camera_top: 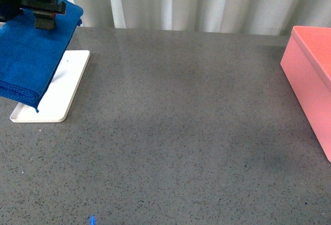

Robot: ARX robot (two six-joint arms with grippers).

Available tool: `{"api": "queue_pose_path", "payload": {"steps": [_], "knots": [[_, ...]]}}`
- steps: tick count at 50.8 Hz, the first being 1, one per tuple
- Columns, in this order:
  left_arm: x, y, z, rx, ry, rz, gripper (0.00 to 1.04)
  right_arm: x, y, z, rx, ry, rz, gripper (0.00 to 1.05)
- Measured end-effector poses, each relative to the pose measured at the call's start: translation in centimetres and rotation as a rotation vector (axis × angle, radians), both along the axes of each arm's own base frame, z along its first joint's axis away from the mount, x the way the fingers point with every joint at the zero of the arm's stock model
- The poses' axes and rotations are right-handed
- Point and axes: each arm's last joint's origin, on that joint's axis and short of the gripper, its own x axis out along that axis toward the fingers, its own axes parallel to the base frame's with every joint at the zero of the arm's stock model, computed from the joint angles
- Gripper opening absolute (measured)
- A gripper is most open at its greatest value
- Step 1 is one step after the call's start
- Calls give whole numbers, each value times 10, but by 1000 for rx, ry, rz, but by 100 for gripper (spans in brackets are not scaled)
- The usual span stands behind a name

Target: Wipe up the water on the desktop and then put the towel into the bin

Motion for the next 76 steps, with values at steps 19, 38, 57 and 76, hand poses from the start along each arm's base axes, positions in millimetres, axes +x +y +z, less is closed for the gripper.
{"api": "queue_pose_path", "payload": {"steps": [19, 38, 57, 76], "knots": [[-5, 8, 14, -85, -49, -14, 5, 0, 0, 0, 0, 0, 0, 98], [-41, -11, 98, -288, -237, -166, 5, 0, 0, 0, 0, 0, 0, 98], [-99, -110, 114, -606, -311, -477, 5, 0, 0, 0, 0, 0, 0, 98], [-129, -171, 112, -658, -276, -545, 5, 0, 0, 0, 0, 0, 0, 98]]}}
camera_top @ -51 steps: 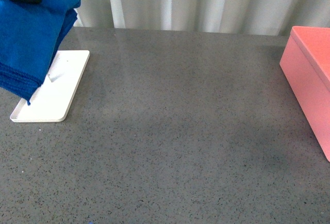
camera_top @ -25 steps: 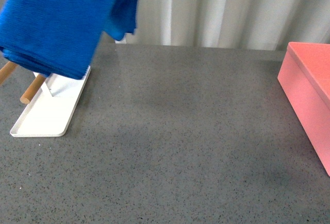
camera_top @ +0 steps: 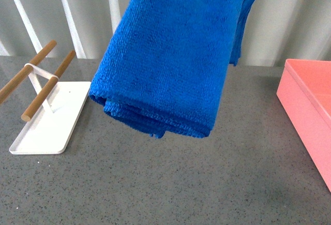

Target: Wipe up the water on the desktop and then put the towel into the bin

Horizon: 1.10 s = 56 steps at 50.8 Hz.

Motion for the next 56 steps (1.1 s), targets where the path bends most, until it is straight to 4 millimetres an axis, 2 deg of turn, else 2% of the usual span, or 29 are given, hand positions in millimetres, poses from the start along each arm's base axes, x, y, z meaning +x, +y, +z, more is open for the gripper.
{"api": "queue_pose_path", "payload": {"steps": [7, 12, 14, 19, 26, 35, 49, 56], "knots": [[3, -3, -7, 33, 19, 24, 5, 0, 0, 0, 0, 1, 0, 98], [3, -3, -6, 33, 13, 23, 5, 6, -4, -2, 8, 310, 114, 98], [3, -3, -6, 33, 13, 22, 5, 13, -8, -3, -19, 361, 169, 98], [3, -4, -5, 34, 12, 20, 5, 28, -18, 2, -61, 368, 291, 98], [3, -4, -5, 33, 10, 21, 5, 61, -20, 14, -51, 331, 595, 98], [3, -4, -5, 34, 10, 20, 5, 118, -10, 12, 121, 305, 859, 98], [3, -4, -5, 34, 10, 20, 5, 177, 16, 5, 305, 297, 923, 98], [3, -4, -5, 34, 10, 20, 5, 199, 31, -1, 383, 307, 960, 98]]}}
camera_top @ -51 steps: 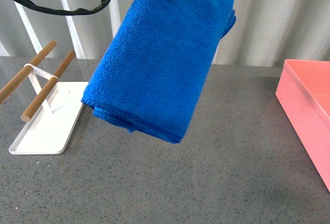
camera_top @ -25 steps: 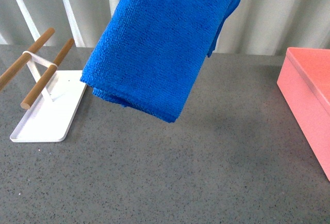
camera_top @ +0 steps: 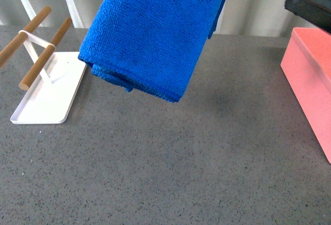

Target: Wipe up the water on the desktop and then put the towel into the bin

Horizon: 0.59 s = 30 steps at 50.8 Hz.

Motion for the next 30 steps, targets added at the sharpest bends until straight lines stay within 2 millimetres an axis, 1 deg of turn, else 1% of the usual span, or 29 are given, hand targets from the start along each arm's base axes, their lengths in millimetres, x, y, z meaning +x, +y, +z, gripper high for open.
{"api": "queue_pose_path", "payload": {"steps": [7, 12, 23, 30], "knots": [[0, 0, 0, 0, 0, 0, 5, 18, 18, -4, 46, 48, 24, 98], [0, 0, 0, 0, 0, 0, 5, 28, 30, -7, 54, 64, 43, 98], [0, 0, 0, 0, 0, 0, 5, 52, 67, -17, 50, 97, 112, 98], [0, 0, 0, 1, -1, 3, 5, 66, 86, -13, 58, 74, 165, 98]]}}
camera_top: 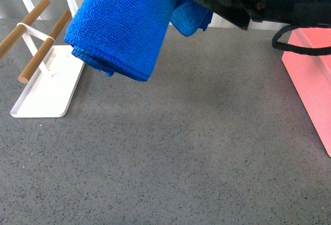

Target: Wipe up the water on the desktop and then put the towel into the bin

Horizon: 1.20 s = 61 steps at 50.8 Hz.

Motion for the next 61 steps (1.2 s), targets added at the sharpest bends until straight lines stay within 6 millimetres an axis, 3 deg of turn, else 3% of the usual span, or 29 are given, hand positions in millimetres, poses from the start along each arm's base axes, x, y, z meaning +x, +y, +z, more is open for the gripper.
{"api": "queue_pose_path", "payload": {"steps": [10, 33, 48, 57, 61], "knots": [[0, 1, 1, 0, -4, 7, 5, 5, 16, 12, 42, -55, 74, 98], [1, 3, 3, 2, -12, 17, 5, 7, 28, 10, 83, -64, 103, 97], [1, 3, 4, 5, -16, 21, 5, 5, 32, 13, 112, -65, 145, 60], [1, 3, 3, 5, -16, 21, 5, 3, 36, 13, 129, -66, 152, 30], [1, 3, 4, 4, -17, 20, 5, 2, 36, 14, 137, -68, 150, 21]]}}
